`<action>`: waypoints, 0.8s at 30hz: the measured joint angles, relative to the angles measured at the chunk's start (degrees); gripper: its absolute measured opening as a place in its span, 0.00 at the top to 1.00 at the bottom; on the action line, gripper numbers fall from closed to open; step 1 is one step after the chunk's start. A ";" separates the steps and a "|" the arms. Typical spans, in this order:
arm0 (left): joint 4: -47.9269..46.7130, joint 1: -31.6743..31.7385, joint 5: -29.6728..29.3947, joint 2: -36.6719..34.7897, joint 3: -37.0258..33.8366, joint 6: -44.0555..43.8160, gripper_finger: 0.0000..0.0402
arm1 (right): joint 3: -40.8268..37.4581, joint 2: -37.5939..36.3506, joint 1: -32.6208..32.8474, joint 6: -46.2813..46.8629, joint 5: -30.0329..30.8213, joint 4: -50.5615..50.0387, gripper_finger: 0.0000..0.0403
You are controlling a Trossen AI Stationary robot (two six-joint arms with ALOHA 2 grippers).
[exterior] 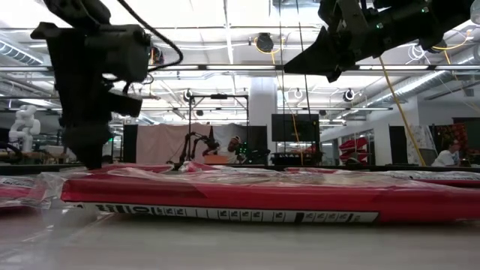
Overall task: Sort popcorn bags into baskets
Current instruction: Put the red popcorn pack into the transparent bin
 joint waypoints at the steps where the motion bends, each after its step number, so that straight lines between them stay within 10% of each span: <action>1: -0.23 -0.26 -0.31 0.71 0.08 0.13 0.42 | 0.00 0.00 0.00 0.00 0.02 0.00 1.00; 24: -1.45 -1.35 -5.36 1.04 -2.80 5.60 0.42 | 0.00 0.00 -0.50 0.00 0.07 -0.19 1.00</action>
